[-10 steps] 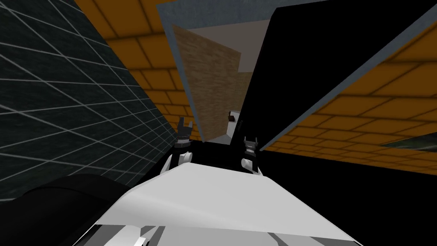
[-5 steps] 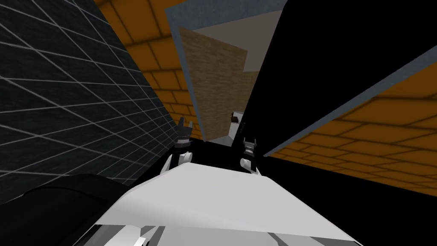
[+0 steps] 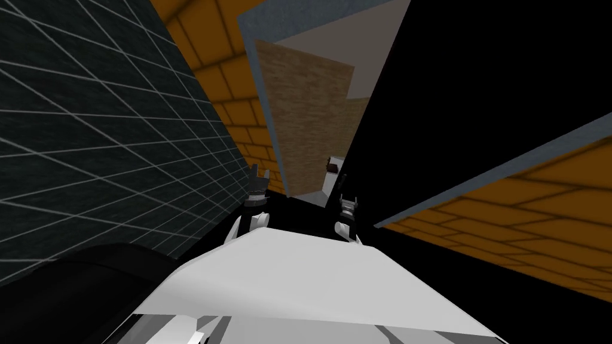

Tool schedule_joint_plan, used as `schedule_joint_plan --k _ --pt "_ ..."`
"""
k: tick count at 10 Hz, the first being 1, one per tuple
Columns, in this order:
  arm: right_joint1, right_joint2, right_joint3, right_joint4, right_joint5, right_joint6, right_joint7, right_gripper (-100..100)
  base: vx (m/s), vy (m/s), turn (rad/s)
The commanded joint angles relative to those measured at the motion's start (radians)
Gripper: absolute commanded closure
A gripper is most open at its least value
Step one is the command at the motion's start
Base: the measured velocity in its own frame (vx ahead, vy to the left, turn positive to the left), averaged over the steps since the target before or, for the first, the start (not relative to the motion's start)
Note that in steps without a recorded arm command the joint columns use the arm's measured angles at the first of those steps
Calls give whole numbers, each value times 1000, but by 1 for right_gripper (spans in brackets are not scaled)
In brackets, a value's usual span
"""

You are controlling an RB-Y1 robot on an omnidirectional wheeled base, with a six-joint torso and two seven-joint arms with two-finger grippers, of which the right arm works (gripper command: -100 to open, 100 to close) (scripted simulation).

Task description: Push the door open

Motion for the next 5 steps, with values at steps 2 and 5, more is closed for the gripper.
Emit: schedule_joint_plan --k 2,5 --pt "-21 11 -3 64 -24 -17 -44 -100 41 -127 190" --pt "-42 26 -5 122 -47 -30 -82 -100 46 -112 175"
